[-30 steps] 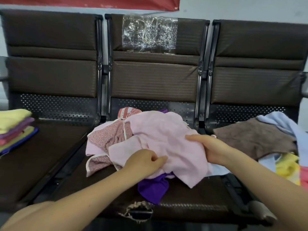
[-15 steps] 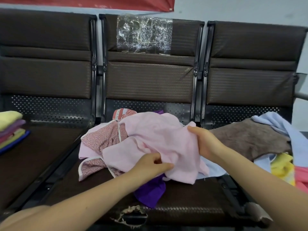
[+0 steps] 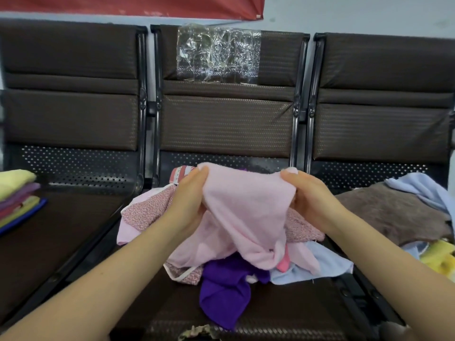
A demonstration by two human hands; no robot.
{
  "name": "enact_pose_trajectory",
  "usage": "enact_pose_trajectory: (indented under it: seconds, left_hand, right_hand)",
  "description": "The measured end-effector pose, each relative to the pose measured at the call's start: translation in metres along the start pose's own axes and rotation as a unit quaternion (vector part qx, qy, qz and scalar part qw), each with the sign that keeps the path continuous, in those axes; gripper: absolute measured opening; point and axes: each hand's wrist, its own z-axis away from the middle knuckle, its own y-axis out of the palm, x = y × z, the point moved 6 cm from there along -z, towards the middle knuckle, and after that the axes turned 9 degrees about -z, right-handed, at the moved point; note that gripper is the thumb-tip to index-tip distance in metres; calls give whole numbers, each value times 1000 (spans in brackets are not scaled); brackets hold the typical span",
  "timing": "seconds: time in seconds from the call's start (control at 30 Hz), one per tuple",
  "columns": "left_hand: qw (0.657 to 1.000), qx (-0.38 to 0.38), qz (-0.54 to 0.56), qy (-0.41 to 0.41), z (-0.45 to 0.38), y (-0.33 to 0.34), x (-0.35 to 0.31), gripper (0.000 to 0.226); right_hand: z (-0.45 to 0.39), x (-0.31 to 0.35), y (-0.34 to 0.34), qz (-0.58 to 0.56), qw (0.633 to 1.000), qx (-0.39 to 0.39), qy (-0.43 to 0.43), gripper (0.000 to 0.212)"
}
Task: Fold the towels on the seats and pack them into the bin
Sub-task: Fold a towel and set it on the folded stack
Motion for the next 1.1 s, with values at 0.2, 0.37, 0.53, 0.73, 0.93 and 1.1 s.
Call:
enact_pose_trajectory:
  seconds: [0.2, 0.37, 0.53, 0.73, 0.93, 1.1]
  left_hand:
    - [996, -3, 73, -47, -29, -14, -31, 17]
    - [994, -34, 30, -103, -48, -65, 25, 17]
    - [966, 88, -157, -187, -37, -74, 64, 18]
    - [895, 59, -356, -261, -12, -67, 66, 58]
    - [813, 164, -552, -82, 5, -32, 62, 25]
    - [990, 30, -127, -56, -7, -39, 9, 32]
  right_hand:
    - [-10, 2, 24, -52, 997, 27, -43, 12]
    - [-2, -44, 18, 207, 975, 36, 68, 23]
    - [12, -79, 38, 467, 869, 152, 58, 31]
    - [-1, -85, 37, 354, 930, 39, 93, 40]
    - [-8, -102, 41, 264, 950, 21, 162, 19]
    - [-17, -44, 44, -50, 995, -10, 90, 23]
